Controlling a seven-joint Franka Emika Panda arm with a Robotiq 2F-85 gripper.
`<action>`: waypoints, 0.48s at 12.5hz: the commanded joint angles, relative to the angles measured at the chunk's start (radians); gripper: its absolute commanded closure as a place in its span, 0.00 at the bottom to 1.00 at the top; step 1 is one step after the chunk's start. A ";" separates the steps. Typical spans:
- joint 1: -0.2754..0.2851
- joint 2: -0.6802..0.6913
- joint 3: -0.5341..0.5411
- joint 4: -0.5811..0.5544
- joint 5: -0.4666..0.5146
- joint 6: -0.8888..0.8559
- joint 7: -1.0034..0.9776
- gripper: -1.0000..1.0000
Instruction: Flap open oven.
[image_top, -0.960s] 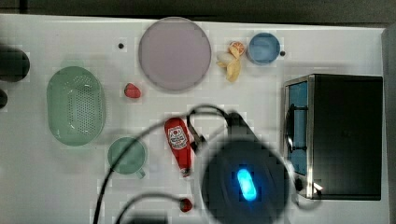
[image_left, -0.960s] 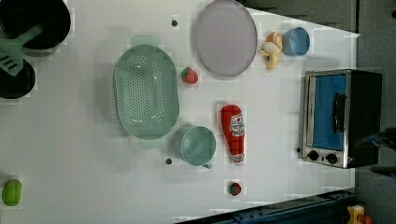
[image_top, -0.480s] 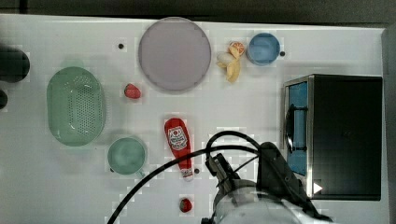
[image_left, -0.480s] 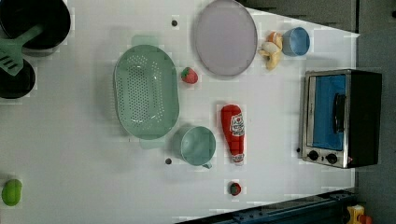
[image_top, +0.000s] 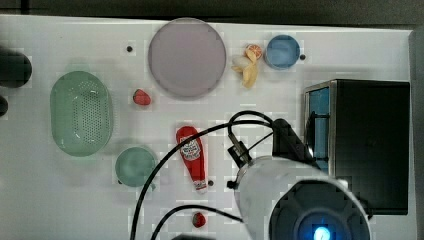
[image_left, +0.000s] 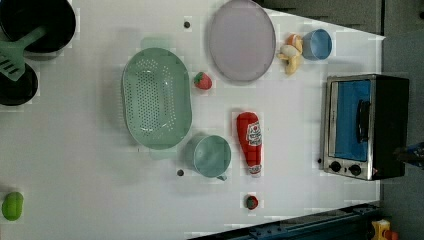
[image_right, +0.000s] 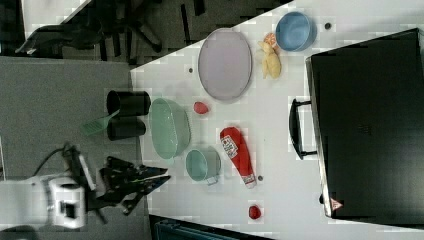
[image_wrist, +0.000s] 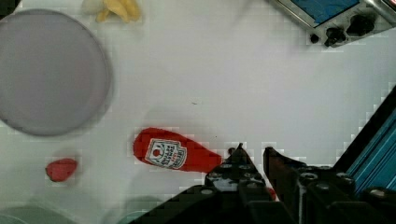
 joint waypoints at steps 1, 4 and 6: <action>-0.029 0.030 -0.089 -0.026 -0.020 0.072 -0.333 0.82; -0.036 0.100 -0.174 -0.052 -0.037 0.181 -0.697 0.82; -0.038 0.151 -0.226 -0.058 -0.060 0.274 -0.925 0.82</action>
